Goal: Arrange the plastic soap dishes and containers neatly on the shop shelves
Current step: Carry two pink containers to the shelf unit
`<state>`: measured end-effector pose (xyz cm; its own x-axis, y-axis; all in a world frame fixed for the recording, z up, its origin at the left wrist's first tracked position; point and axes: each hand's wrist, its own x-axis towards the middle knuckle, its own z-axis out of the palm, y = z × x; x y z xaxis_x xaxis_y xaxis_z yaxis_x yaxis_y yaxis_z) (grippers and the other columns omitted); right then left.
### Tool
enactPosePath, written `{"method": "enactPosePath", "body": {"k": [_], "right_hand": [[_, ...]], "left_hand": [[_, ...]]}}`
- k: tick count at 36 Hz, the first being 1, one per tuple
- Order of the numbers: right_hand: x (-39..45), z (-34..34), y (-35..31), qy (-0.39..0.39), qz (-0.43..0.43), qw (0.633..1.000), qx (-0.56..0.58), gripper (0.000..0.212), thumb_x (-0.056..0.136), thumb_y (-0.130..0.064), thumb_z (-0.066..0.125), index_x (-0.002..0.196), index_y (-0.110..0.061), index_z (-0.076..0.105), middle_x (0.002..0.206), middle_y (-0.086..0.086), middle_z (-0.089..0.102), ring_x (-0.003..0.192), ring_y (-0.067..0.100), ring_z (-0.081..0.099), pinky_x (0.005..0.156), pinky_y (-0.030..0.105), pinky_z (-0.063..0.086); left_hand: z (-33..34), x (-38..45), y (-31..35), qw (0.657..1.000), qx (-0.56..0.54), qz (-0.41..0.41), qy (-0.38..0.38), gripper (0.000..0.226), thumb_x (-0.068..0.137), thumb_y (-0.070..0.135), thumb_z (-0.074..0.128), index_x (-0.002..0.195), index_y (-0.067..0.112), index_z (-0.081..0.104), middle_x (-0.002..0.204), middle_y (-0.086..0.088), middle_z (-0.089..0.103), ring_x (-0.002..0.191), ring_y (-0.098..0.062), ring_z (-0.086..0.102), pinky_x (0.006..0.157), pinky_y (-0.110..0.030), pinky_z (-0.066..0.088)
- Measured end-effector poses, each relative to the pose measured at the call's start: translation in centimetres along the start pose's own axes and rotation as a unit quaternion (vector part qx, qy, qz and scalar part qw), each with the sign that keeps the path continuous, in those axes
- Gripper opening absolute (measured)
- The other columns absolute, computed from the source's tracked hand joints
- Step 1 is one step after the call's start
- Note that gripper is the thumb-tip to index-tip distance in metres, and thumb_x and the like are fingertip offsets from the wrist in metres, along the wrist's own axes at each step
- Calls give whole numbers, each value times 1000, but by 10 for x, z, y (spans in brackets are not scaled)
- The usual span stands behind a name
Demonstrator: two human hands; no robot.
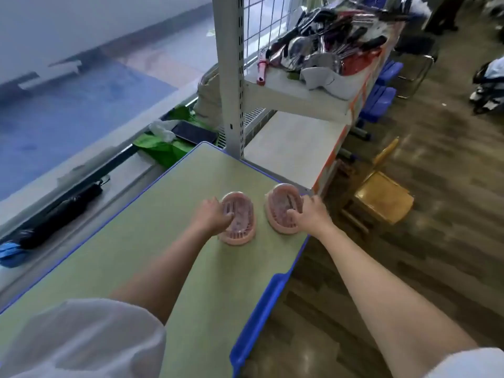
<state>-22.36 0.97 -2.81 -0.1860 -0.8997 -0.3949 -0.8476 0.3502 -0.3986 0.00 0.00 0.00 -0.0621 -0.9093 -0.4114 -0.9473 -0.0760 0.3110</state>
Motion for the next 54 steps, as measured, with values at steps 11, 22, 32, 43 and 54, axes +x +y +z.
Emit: {"method": "enactPosePath", "body": {"k": [11,22,32,43,54], "right_hand": [[22,26,0,15,117,989,94,81,90,-55,55,145,-1,29,146,19,36,134,32,35,106,40,37],[9,39,11,3,193,943,270,98,77,-47,76,148,-6,23,148,21,23,134,35,33,109,44,38],[-29,20,45,-3,184,856,483,63,77,-22,80,126,2,47,109,12,62,85,18,63,54,20,48],[-94,-49,153,14,157,841,518,81,60,-37,88,127,-10,52,112,7,67,102,20,66,92,41,54],[-200,-146,309,147,179,795,561,67,59,-29,88,115,-2,62,115,14,66,100,24,67,79,33,57]], "left_hand": [[38,36,-15,981,-166,-87,-41,70,87,63,49,107,-1,68,104,-25,65,110,-36,55,89,-38,49],[46,25,-1,952,-274,-131,-24,73,78,49,72,125,0,46,131,-20,36,119,-30,41,103,-40,40],[53,15,27,902,-409,-138,-32,91,49,54,88,110,-7,58,97,-19,62,77,-26,63,66,-40,55],[69,-17,139,883,-449,-42,-133,52,65,21,86,105,-6,66,95,-21,70,63,-22,64,43,-19,47],[115,-94,326,871,-410,98,-253,56,60,23,88,106,0,65,93,-16,73,84,-28,72,85,-44,57]]}}
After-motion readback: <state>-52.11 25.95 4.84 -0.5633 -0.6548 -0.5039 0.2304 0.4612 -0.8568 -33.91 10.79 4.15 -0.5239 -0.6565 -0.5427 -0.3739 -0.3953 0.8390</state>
